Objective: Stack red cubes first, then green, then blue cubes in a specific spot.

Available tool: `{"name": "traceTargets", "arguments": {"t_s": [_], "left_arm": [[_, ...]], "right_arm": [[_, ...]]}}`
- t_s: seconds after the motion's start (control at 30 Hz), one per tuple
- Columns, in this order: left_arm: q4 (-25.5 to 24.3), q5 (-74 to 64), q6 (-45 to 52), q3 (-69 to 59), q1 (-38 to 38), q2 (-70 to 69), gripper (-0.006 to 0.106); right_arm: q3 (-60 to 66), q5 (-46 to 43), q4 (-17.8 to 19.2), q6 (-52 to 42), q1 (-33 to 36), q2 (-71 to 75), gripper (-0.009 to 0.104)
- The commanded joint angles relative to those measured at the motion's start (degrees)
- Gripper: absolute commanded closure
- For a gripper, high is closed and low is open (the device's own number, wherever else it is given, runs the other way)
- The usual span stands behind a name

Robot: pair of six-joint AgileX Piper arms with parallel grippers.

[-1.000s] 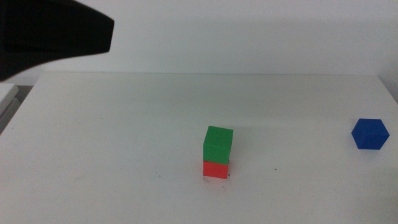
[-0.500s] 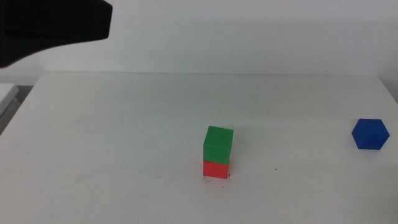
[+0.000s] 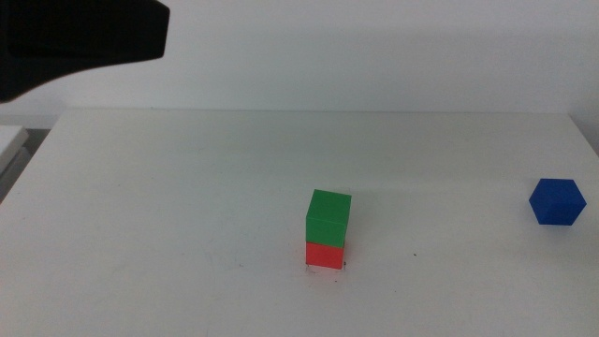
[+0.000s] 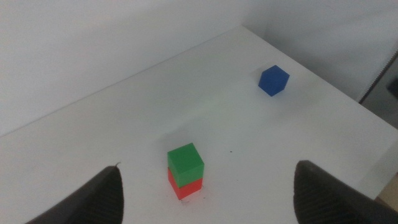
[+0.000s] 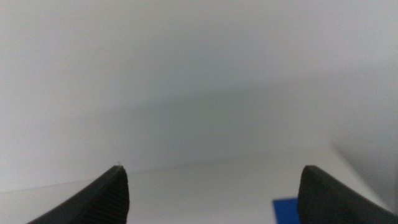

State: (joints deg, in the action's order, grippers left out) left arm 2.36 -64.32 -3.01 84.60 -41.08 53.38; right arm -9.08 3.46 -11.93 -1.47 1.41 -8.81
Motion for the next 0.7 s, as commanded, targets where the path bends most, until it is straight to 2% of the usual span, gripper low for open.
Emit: {"name": "traceTargets", "arguments": {"t_s": [0.0,0.07,0.13,0.2,0.37,0.5,0.67], "left_arm": [[0.06,0.81,0.03,-0.11,0.09,0.03,0.007],[0.06,0.81,0.03,-0.11,0.09,0.03,0.007],[0.06,0.81,0.03,-0.11,0.09,-0.09,0.007],[0.06,0.91,0.03,-0.11,0.09,-0.19,0.007],[0.06,0.98,0.03,-0.11,0.09,-0.17,0.007],[0.06,0.98,0.03,-0.11,0.09,-0.17,0.007],[0.06,0.98,0.03,-0.11,0.09,-0.17,0.007]], "right_arm": [[-9.25,6.88,-2.75,3.21,-1.34,-10.19,0.002],[-18.78,19.67,-2.63,7.56,-1.46,-20.25,0.002],[-26.71,32.25,-1.95,7.44,-1.46,-28.45,0.002],[-33.39,39.54,-1.6,7.44,-1.41,-35.61,0.002],[-44.1,48.02,-1.88,7.44,-1.46,-49.99,0.002],[-46.9,47.24,-0.74,7.44,-1.41,-57.72,0.002],[-47.25,45.81,2.44,6.79,-1.41,-65.24,0.002]]}}
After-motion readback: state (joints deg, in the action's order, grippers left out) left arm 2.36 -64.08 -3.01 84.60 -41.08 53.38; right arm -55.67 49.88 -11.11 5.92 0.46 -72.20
